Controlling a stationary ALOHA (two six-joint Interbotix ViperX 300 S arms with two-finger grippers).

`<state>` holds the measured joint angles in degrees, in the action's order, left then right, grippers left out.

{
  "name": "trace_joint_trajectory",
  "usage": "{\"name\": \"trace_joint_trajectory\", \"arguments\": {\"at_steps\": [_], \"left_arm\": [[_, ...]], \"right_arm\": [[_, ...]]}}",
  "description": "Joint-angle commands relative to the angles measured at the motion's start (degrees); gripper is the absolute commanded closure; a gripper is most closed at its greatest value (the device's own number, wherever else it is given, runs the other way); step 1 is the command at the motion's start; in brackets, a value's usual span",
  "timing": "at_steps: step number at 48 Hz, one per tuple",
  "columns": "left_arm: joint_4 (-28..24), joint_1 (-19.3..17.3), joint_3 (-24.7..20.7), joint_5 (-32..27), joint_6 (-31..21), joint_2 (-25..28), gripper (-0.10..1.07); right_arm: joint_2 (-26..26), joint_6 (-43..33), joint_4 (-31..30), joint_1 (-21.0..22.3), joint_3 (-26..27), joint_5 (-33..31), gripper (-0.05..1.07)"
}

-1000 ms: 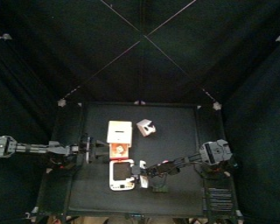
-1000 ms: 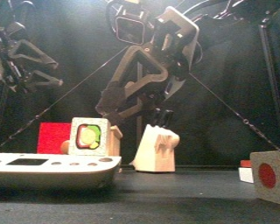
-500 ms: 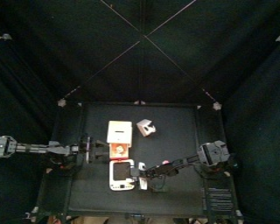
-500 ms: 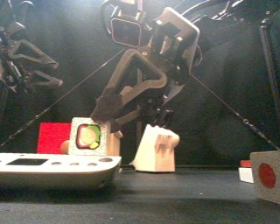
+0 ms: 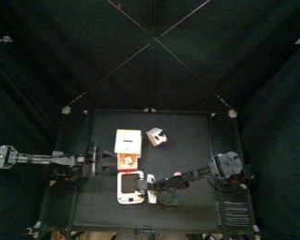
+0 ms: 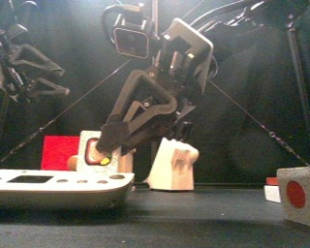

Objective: Grab white sushi piece from stove

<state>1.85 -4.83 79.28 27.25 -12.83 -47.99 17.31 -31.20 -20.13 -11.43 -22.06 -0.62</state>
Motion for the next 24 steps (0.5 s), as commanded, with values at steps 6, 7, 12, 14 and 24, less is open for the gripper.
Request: {"name": "trace_joint_trajectory", "arguments": {"at_steps": [6,7,12,14,24], "left_arm": [[0.0,-0.1,-0.6,0.5,0.1,0.3,0.08],[0.0,-0.1,-0.6,0.5,0.1,0.2,0.09],[0.0,-0.1,-0.7,0.5,0.0,0.2,0.09],[0.0,-0.1,-0.6,0.5,0.1,0.2,0.08],[0.0,-0.1,-0.6,0.4,0.0,0.2,0.09]], "right_arm": [[-1.6,-0.1,0.3,0.1,1.2,-0.1,0.37],[-1.6,-0.1,0.3,0.1,1.2,-0.1,0.38],[-2.2,0.0,0.3,0.1,1.2,-0.2,0.39],[-2.6,0.0,0.2,0.1,1.2,-0.2,0.39],[-5.3,0.0,0.2,0.0,0.8,-0.2,0.39]]}}
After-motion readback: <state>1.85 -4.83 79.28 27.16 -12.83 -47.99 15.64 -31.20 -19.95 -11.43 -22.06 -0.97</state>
